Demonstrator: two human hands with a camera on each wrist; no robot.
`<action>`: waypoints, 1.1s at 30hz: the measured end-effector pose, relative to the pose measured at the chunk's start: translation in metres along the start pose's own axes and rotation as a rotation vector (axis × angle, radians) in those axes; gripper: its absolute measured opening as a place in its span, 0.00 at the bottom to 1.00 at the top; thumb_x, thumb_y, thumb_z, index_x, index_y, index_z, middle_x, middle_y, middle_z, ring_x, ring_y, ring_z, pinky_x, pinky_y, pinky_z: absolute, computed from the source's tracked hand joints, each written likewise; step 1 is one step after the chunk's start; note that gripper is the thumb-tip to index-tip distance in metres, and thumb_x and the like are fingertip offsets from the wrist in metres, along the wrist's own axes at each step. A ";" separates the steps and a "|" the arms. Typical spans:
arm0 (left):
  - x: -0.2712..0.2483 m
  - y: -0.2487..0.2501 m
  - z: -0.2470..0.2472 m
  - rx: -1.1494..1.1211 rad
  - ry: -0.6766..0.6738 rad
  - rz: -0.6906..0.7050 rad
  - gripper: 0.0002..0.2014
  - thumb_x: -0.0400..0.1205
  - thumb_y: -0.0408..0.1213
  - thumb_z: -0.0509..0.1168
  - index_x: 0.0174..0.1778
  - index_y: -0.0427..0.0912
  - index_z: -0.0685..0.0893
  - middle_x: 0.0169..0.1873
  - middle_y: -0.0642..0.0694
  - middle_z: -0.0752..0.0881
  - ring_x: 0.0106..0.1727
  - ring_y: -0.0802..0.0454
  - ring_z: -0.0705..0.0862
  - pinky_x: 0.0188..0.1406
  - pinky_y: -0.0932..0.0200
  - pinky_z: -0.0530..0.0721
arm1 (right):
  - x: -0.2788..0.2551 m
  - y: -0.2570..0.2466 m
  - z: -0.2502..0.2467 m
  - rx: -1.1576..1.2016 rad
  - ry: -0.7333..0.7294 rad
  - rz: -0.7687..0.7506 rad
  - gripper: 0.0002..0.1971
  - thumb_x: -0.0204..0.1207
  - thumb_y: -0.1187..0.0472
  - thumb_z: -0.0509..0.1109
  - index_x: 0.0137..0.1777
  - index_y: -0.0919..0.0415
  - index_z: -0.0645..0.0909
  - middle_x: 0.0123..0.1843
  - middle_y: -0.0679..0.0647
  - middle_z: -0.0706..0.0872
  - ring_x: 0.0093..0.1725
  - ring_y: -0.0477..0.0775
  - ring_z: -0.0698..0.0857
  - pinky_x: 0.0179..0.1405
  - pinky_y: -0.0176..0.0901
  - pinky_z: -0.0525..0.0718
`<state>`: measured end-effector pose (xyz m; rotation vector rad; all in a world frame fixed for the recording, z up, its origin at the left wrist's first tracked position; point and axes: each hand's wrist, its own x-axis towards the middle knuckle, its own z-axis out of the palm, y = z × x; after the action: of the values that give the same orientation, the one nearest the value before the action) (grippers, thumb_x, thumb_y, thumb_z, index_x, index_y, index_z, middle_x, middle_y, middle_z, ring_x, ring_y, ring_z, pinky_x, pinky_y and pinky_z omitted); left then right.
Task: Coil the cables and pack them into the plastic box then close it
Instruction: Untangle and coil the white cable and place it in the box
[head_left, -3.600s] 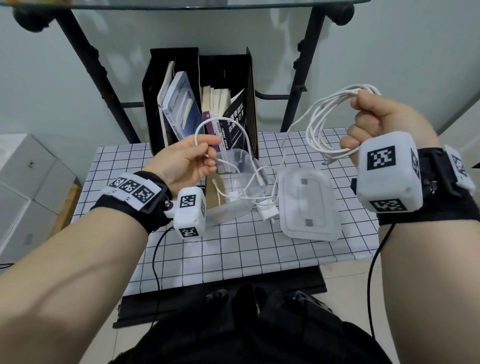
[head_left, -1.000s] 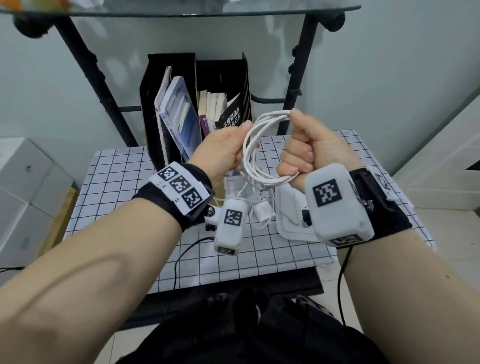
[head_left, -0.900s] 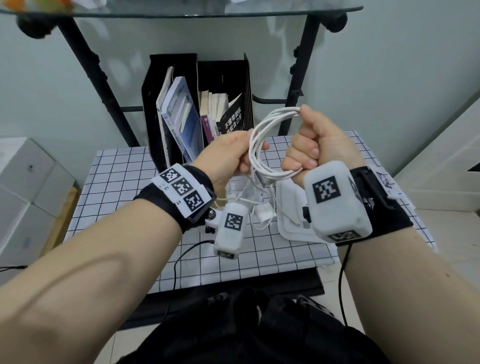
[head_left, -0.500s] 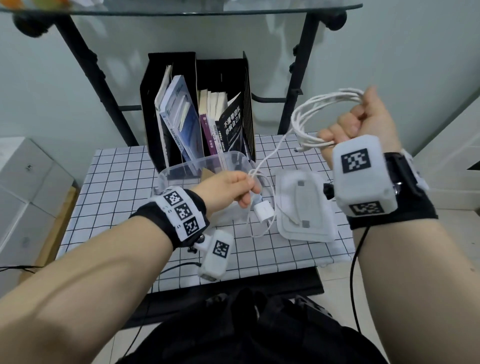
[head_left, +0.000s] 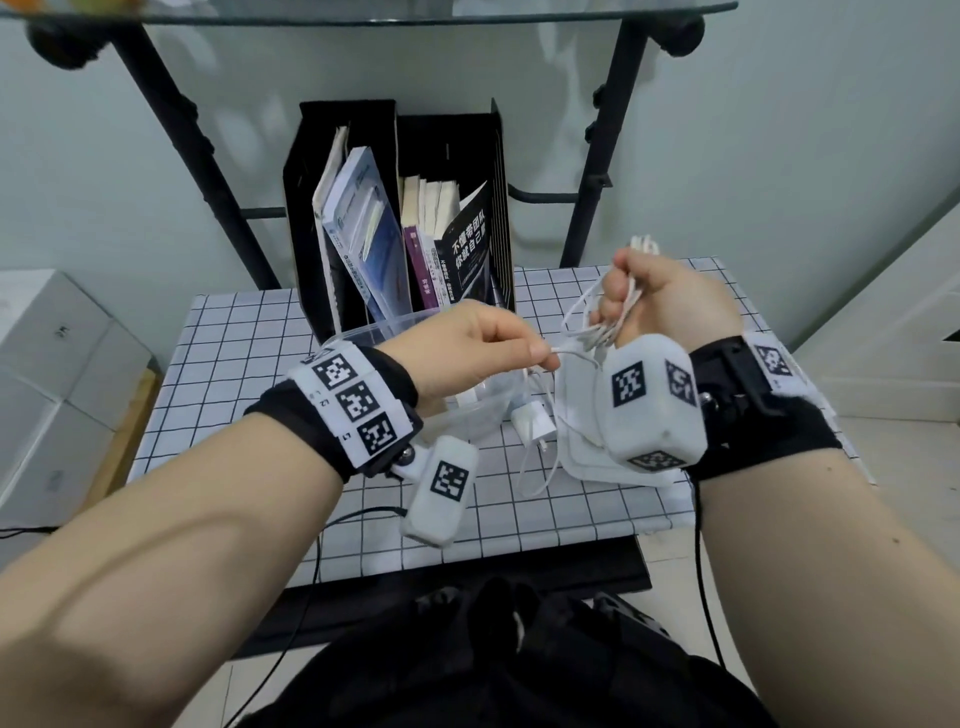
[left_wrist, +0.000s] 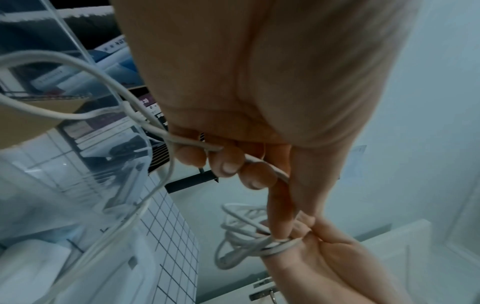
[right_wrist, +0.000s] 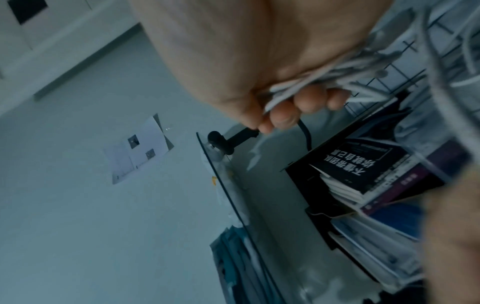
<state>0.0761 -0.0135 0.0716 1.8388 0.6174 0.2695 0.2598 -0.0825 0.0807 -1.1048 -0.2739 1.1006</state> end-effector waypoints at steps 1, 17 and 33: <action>0.003 0.002 -0.001 -0.004 0.000 0.018 0.08 0.81 0.40 0.67 0.48 0.42 0.90 0.47 0.50 0.91 0.53 0.59 0.87 0.62 0.62 0.79 | -0.001 0.004 0.002 -0.061 -0.040 0.022 0.05 0.82 0.64 0.62 0.43 0.61 0.74 0.24 0.52 0.74 0.21 0.51 0.70 0.29 0.42 0.75; 0.014 0.015 -0.002 0.037 0.162 0.068 0.07 0.77 0.36 0.73 0.42 0.35 0.86 0.31 0.52 0.86 0.28 0.69 0.79 0.34 0.75 0.76 | -0.016 0.021 0.019 -0.525 -0.206 0.161 0.07 0.79 0.66 0.66 0.39 0.65 0.77 0.21 0.56 0.73 0.21 0.53 0.69 0.24 0.42 0.67; 0.020 0.001 -0.012 -0.073 0.240 0.041 0.06 0.77 0.32 0.72 0.36 0.41 0.82 0.22 0.55 0.80 0.21 0.64 0.74 0.23 0.72 0.72 | -0.024 0.016 0.020 -0.588 -0.402 0.240 0.17 0.82 0.50 0.64 0.34 0.58 0.71 0.17 0.46 0.59 0.16 0.42 0.55 0.21 0.37 0.47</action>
<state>0.0877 0.0064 0.0744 1.7636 0.7257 0.5391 0.2256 -0.0908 0.0846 -1.4503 -0.8397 1.5089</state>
